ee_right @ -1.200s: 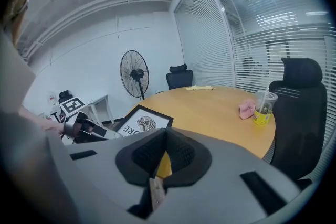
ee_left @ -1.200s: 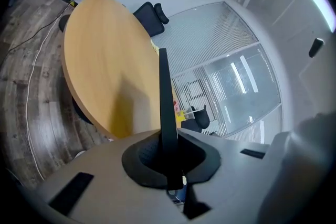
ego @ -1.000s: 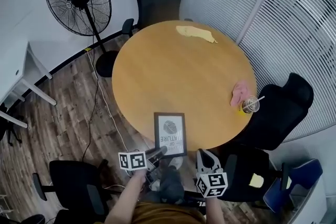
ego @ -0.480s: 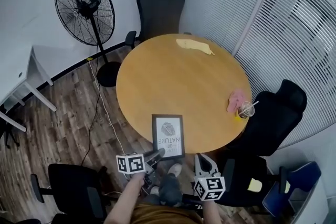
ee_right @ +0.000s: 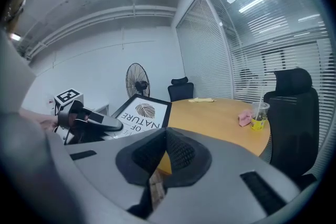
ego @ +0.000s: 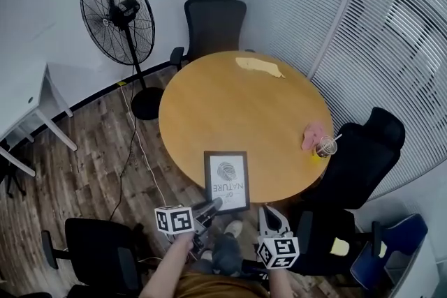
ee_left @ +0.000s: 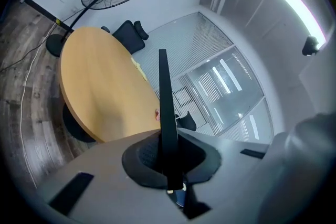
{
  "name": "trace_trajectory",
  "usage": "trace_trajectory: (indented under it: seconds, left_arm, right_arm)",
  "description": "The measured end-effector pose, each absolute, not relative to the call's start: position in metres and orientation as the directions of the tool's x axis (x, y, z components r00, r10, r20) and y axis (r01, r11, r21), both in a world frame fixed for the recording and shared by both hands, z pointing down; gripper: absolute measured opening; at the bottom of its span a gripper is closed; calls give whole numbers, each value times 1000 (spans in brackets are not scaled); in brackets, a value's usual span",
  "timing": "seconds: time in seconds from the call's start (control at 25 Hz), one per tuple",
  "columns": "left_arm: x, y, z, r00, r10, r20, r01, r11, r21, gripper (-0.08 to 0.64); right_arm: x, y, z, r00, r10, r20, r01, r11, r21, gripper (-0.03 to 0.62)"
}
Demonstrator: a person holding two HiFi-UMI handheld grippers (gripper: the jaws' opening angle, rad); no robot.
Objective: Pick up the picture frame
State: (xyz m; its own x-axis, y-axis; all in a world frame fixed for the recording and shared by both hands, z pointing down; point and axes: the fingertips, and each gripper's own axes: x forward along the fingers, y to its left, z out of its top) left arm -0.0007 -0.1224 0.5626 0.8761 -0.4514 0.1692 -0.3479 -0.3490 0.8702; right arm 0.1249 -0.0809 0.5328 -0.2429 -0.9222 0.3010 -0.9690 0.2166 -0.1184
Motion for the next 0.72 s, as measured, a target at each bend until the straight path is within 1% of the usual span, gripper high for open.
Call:
trace_trajectory:
  seconds: [0.48, 0.72]
  left_arm:
    - [-6, -116, 555, 881, -448, 153, -337, -367, 867, 43]
    - [-4, -115, 556, 887, -440, 142, -313, -347, 884, 43]
  right_arm:
    - [125, -75, 530, -227, -930, 290, -972, 199, -122, 12]
    - [124, -76, 529, -233, -929, 289, -971, 204, -126, 12]
